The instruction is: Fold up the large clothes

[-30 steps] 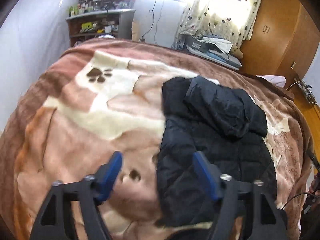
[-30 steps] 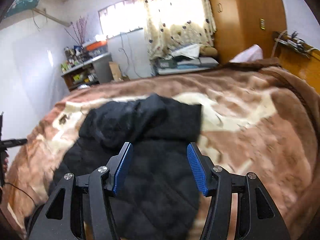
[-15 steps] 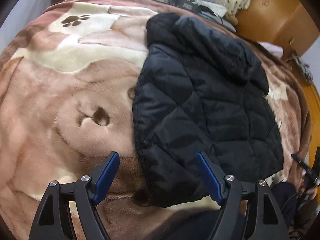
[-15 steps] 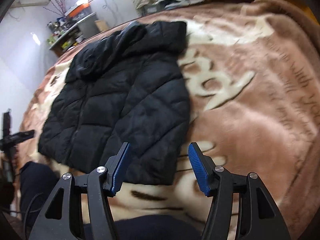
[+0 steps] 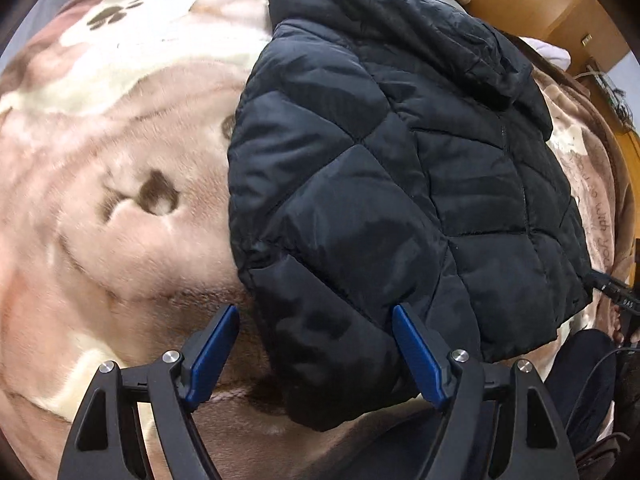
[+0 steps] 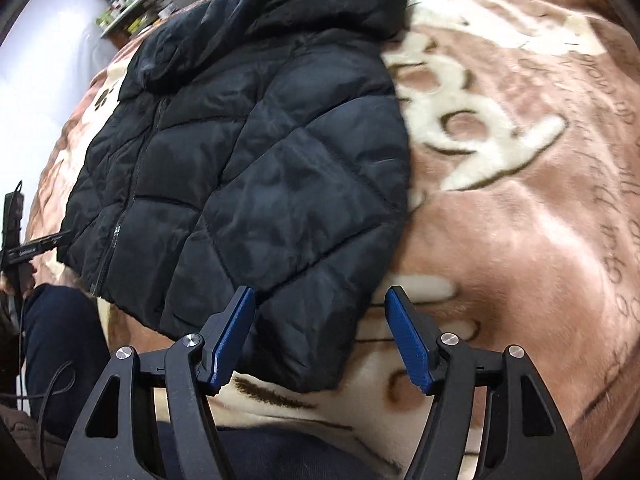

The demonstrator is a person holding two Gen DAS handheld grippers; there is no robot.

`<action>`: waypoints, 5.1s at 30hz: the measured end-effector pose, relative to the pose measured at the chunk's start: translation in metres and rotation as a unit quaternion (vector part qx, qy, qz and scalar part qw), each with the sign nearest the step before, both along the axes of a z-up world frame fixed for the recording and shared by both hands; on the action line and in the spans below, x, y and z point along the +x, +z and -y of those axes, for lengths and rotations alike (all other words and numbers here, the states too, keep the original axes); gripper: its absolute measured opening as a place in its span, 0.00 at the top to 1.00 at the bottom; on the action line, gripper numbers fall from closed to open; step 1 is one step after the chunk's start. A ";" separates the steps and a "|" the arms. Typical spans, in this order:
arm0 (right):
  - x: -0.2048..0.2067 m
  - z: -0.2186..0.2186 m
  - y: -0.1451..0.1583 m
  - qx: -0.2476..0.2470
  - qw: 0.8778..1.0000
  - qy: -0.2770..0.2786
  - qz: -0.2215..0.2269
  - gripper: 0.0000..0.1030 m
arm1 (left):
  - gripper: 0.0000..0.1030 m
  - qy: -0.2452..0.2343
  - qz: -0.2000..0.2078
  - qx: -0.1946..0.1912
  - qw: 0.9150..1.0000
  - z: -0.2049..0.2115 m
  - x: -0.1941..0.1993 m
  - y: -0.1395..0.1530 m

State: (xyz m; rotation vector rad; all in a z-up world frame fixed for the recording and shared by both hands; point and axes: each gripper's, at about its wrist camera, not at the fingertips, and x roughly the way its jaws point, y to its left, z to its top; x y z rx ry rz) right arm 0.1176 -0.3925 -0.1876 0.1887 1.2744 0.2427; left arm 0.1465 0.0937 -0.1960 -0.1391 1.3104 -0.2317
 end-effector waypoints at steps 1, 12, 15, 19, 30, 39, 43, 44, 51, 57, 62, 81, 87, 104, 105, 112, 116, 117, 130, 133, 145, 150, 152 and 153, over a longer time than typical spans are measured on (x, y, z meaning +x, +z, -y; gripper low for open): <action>0.003 -0.002 -0.004 0.004 1.000 0.007 -0.010 0.35 | 0.24 -0.002 -0.004 -0.003 1.000 0.001 0.000 -0.002; 0.014 -0.008 -0.013 0.025 0.998 -0.005 -0.058 0.57 | 0.62 -0.024 0.003 0.026 0.999 0.026 0.002 0.008; 0.009 -0.008 -0.001 0.032 0.999 -0.007 -0.036 0.68 | 0.72 -0.033 0.021 0.021 0.999 0.031 -0.001 0.025; 0.003 -0.010 0.016 0.036 0.999 -0.004 -0.008 0.77 | 0.77 -0.042 0.056 0.015 0.997 0.038 -0.003 0.049; 0.009 -0.015 0.068 0.037 0.997 -0.013 0.064 0.82 | 0.79 -0.040 0.108 -0.025 0.993 0.039 0.020 0.099; 0.032 -0.014 0.101 0.045 0.994 -0.031 0.097 0.83 | 0.79 -0.010 0.126 -0.049 0.991 0.023 0.041 0.121; 0.048 -0.011 0.119 0.043 0.992 -0.039 0.113 0.83 | 0.79 0.008 0.140 -0.058 0.988 0.018 0.059 0.136; 0.052 -0.009 0.123 0.043 0.991 -0.043 0.117 0.83 | 0.79 0.012 0.142 -0.061 0.988 0.017 0.065 0.140; 0.088 0.000 0.139 0.048 0.989 -0.060 0.128 0.84 | 0.79 0.036 0.154 -0.068 0.985 0.012 0.106 0.157; 0.132 0.013 0.145 0.060 0.987 -0.082 0.126 0.83 | 0.79 0.077 0.151 -0.083 0.982 0.000 0.156 0.161; 0.172 0.022 0.145 0.067 0.985 -0.098 0.122 0.83 | 0.79 0.091 0.155 -0.077 0.981 0.001 0.201 0.165; 0.322 0.045 0.089 0.095 0.978 -0.179 0.048 0.81 | 0.77 0.136 0.094 -0.062 0.984 0.010 0.351 0.096; 0.340 0.064 0.063 0.169 0.952 -0.257 0.011 0.78 | 0.76 0.150 0.079 -0.062 0.984 0.013 0.372 0.083; 0.316 0.081 0.125 0.146 0.927 -0.323 0.126 0.37 | 0.57 0.177 0.104 -0.076 0.976 0.003 0.361 0.108; 0.314 0.078 0.129 0.122 0.932 -0.315 0.134 0.37 | 0.55 0.183 0.106 -0.078 0.974 0.002 0.359 0.112; 0.285 0.006 0.156 -0.021 0.956 -0.145 0.254 0.37 | 0.37 0.219 0.223 -0.051 0.948 -0.021 0.324 0.175; 0.269 -0.057 0.142 -0.057 0.960 -0.018 0.272 0.37 | 0.31 0.138 0.245 -0.032 0.959 0.011 0.303 0.192; 0.269 -0.072 0.137 -0.060 0.962 0.007 0.267 0.37 | 0.31 0.104 0.241 -0.020 0.965 0.029 0.299 0.190; 0.333 -0.132 0.069 -0.097 0.978 0.025 0.182 0.37 | 0.31 -0.034 0.159 0.031 0.986 0.154 0.313 0.094; 0.349 -0.124 0.057 -0.074 0.985 -0.001 0.153 0.37 | 0.31 -0.014 0.143 0.067 0.987 0.150 0.329 0.079; 0.366 -0.135 0.022 -0.108 0.989 -0.012 0.097 0.37 | 0.31 0.016 0.110 0.098 0.989 0.137 0.357 0.038; 0.371 -0.141 0.018 -0.120 0.990 -0.004 0.072 0.37 | 0.31 0.031 0.093 0.084 0.992 0.133 0.360 0.029; 0.373 -0.140 0.017 -0.119 0.991 -0.003 0.064 0.37 | 0.31 0.030 0.088 0.090 0.992 0.135 0.363 0.029; 0.375 -0.140 0.019 -0.119 0.991 0.000 0.059 0.37 | 0.31 0.035 0.084 0.087 0.992 0.134 0.364 0.032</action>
